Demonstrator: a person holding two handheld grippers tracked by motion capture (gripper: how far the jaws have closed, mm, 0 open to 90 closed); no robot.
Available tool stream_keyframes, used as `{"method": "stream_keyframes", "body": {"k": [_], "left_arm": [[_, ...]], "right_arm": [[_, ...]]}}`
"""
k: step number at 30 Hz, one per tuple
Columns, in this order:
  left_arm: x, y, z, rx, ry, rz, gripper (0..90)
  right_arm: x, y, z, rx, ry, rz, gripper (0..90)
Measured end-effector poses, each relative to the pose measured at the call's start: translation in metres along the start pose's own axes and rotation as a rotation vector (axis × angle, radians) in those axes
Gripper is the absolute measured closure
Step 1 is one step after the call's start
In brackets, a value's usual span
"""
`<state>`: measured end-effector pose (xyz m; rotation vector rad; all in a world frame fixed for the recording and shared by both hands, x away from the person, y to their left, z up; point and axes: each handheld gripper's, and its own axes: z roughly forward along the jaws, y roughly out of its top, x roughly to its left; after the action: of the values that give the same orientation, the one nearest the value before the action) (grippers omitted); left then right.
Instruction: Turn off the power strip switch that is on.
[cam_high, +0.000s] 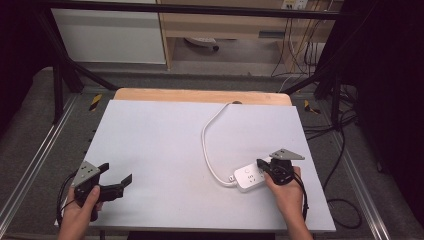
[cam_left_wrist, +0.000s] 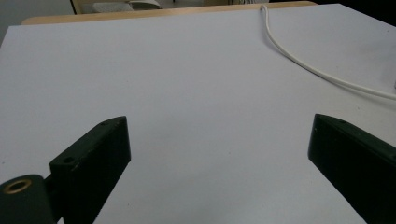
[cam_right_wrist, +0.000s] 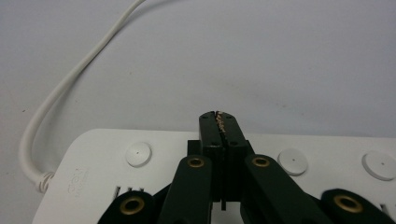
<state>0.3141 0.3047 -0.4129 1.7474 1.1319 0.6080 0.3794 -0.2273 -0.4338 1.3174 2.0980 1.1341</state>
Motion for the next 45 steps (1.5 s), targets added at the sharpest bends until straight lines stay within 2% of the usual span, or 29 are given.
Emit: {"method": "stream_keyframes", "body": {"k": [7, 29, 34, 41, 45], "left_arm": [[0.0002, 0.0, -0.0001, 0.003, 0.0, 0.003, 5.6], [0.0004, -0.0002, 0.0001, 0.004, 0.0, 0.002, 5.6], [0.0004, -0.0003, 0.0004, 0.005, 0.001, 0.001, 5.6], [0.0008, -0.0004, 0.0002, 0.004, 0.003, 0.001, 5.6], [0.0007, -0.0004, 0.0003, 0.005, 0.003, 0.001, 5.6]], "right_arm": [[0.0007, 0.0012, -0.0022, -0.027, 0.007, 0.004, 90.0], [0.0037, 0.004, -0.0046, -0.067, 0.007, -0.002, 68.3], [0.0033, 0.0037, -0.005, -0.088, 0.002, 0.0, 59.9], [0.0015, 0.003, -0.0045, -0.159, 0.008, 0.004, 42.9], [-0.0004, 0.0061, -0.0059, -0.158, 0.014, 0.044, 32.6]]}}
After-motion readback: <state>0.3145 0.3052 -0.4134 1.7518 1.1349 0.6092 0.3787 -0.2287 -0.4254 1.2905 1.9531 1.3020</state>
